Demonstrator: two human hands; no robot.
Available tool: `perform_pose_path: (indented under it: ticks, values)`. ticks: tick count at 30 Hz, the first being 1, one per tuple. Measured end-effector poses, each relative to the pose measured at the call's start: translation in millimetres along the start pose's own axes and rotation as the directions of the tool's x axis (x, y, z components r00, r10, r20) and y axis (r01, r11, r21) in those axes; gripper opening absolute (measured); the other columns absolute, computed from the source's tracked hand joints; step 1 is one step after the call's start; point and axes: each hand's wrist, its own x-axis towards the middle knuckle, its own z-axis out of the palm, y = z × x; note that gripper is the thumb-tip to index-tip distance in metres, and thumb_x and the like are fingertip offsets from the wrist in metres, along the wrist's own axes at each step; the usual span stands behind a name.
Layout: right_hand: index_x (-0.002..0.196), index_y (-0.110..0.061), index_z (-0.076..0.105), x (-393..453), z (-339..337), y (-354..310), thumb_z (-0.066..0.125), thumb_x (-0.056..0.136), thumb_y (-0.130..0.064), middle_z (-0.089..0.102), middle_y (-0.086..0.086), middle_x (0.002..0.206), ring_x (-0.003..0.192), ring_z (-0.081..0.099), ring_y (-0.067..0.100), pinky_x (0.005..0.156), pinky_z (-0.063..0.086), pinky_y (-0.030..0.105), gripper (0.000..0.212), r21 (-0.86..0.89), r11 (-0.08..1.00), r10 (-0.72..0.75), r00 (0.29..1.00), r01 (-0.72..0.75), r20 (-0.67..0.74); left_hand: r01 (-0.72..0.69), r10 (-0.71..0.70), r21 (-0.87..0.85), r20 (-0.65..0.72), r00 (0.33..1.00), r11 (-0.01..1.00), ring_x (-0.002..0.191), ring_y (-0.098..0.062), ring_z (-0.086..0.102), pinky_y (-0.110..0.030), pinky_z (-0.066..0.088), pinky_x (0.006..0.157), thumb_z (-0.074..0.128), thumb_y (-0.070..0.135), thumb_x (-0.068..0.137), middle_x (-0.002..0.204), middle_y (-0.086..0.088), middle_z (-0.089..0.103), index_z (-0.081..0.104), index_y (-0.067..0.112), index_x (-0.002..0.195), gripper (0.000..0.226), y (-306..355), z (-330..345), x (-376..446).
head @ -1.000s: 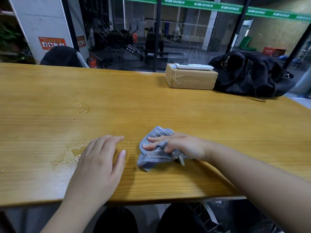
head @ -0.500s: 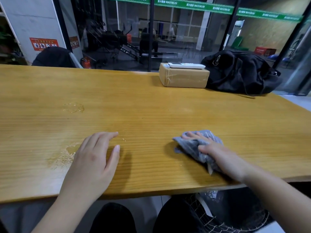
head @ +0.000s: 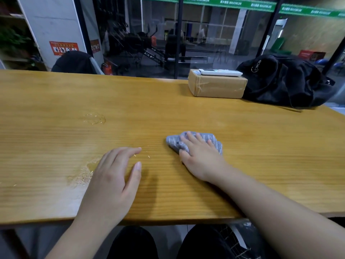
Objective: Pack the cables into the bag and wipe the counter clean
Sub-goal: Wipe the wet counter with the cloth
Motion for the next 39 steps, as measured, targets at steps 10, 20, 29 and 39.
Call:
perform_pose_path:
  ticks: [10,20,29,39]
  values:
    - [0.104,-0.008,0.057,55,-17,-13,0.024,0.098,-0.025,0.042,0.019,0.134,0.131,0.031,0.029,0.106,0.025,0.045,0.037,0.111,0.981,0.162,0.987,-0.16,-0.011,0.009,0.002,0.116,-0.098,0.995,0.993,0.106,-0.012,0.046,0.0,0.016,0.098,0.037,0.034,0.09,0.11,0.007,0.053,0.06,0.01,0.115,0.042,-33,-37,7]
    - [0.139,-0.004,0.041,45,1,-107,0.026,0.103,-0.02,0.008,0.01,0.16,0.148,0.001,0.022,0.118,-0.001,0.04,0.042,0.123,0.923,-0.383,0.896,0.364,0.226,0.124,-0.109,0.055,-0.222,0.969,0.991,0.104,-0.003,0.043,-0.005,0.022,0.094,0.032,0.026,0.089,0.109,0.005,0.053,0.06,0.009,0.114,0.041,-60,-50,-1]
    - [0.147,-0.016,0.033,17,4,-102,0.035,0.1,-0.017,0.021,-0.011,0.156,0.141,0.008,-0.006,0.115,0.0,0.018,0.047,0.333,0.794,-0.6,0.745,0.509,0.292,0.267,-0.289,-0.114,-0.276,0.917,0.957,0.086,0.024,0.044,0.009,0.025,0.073,0.043,0.005,0.095,0.097,0.02,0.051,0.057,0.02,0.108,0.025,-65,-55,-4]
    - [0.127,-0.02,0.053,69,3,-88,0.022,0.102,-0.023,0.007,-0.002,0.161,0.148,-0.002,0.014,0.118,-0.003,0.034,0.04,0.188,0.948,-0.293,0.938,0.258,0.187,0.153,-0.13,0.167,-0.141,0.981,0.974,0.11,-0.014,0.044,-0.014,0.022,0.095,0.031,0.032,0.089,0.113,0.0,0.057,0.058,0.01,0.117,0.045,-81,-61,3]
